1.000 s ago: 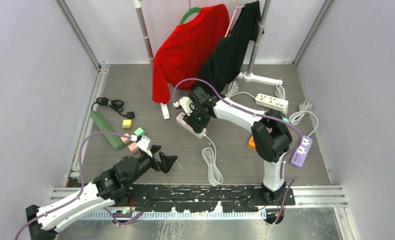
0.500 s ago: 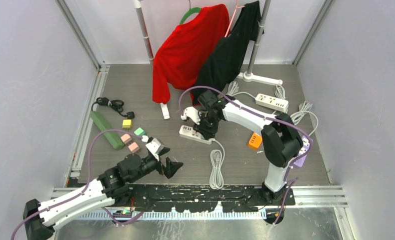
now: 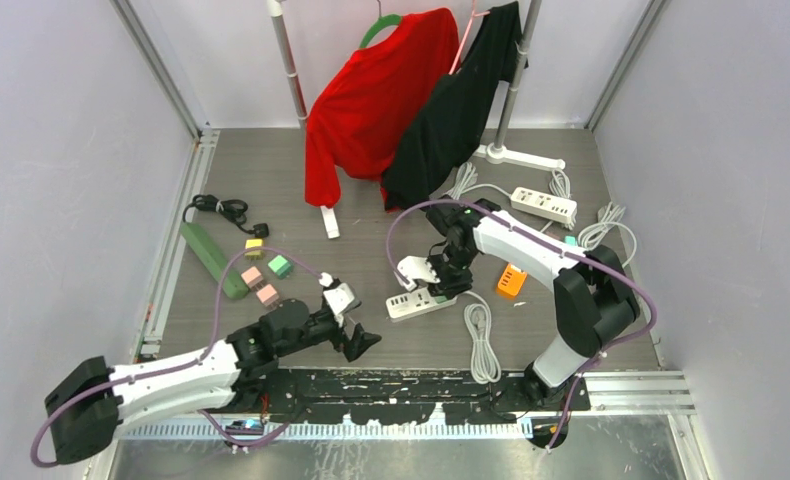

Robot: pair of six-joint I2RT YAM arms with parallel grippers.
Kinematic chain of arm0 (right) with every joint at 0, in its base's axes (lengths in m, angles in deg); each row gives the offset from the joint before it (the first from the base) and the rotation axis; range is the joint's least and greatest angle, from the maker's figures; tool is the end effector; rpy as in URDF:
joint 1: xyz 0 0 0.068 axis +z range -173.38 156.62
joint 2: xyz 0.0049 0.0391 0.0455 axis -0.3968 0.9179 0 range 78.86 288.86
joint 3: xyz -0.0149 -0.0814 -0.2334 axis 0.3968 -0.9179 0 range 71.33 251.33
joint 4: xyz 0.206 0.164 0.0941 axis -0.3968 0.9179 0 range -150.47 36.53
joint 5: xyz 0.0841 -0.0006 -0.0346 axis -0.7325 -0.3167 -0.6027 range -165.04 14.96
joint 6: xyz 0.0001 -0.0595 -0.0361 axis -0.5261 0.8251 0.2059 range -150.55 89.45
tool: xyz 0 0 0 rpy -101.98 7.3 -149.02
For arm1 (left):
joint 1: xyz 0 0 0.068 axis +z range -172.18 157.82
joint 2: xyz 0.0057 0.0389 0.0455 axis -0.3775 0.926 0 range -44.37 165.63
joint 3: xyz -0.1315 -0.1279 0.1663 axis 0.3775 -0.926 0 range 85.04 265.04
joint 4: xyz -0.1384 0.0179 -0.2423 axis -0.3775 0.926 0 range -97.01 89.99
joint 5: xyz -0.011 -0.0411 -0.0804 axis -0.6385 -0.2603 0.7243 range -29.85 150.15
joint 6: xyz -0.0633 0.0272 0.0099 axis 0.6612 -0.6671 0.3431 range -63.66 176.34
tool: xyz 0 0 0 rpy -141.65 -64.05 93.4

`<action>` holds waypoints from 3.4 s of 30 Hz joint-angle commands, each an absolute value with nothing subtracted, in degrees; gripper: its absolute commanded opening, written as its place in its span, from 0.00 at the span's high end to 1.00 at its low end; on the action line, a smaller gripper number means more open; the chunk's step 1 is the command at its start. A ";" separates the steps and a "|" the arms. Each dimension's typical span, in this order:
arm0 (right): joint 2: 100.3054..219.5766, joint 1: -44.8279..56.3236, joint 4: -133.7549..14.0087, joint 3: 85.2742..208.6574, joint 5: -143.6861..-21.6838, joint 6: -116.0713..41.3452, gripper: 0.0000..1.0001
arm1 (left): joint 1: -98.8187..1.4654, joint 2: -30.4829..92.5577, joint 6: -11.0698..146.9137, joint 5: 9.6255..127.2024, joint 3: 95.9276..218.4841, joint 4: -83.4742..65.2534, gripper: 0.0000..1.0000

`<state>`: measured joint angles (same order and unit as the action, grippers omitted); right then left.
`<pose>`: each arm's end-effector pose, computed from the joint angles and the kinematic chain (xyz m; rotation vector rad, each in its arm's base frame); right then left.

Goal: Pull the plug off the socket
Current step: Move the socket to the center of the board, then remove the plug from the socket.

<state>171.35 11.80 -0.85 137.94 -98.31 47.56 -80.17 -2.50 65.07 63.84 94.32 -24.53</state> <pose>0.2358 0.1936 0.1642 -2.4161 1.5624 0.5098 0.1156 -0.1918 0.1465 0.8449 1.7287 -0.8623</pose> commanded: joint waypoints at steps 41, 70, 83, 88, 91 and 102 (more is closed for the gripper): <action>161.96 2.11 -15.05 123.06 -122.58 44.40 0.25 | -81.44 56.38 49.28 65.01 106.94 -73.82 0.20; 163.07 4.03 -16.92 122.63 -124.57 44.52 0.95 | -81.24 57.99 52.26 64.76 106.90 -73.45 1.00; 164.47 -0.32 -12.49 125.37 -124.84 46.87 0.99 | -81.31 58.56 53.87 64.79 105.16 -74.42 1.00; 164.57 -0.68 -9.24 124.51 -126.47 51.62 0.99 | -81.25 59.63 54.93 64.46 104.20 -75.63 1.00; 164.71 1.84 -8.20 124.77 -127.55 52.57 0.99 | -81.26 60.13 56.62 64.40 104.11 -75.70 1.00; 163.53 3.19 -11.78 125.86 -126.94 44.64 0.99 | -81.24 63.66 62.50 65.41 104.05 -81.35 1.00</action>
<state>164.75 3.17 -12.44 125.46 -121.81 47.71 -81.42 61.12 57.53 66.26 104.19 -80.48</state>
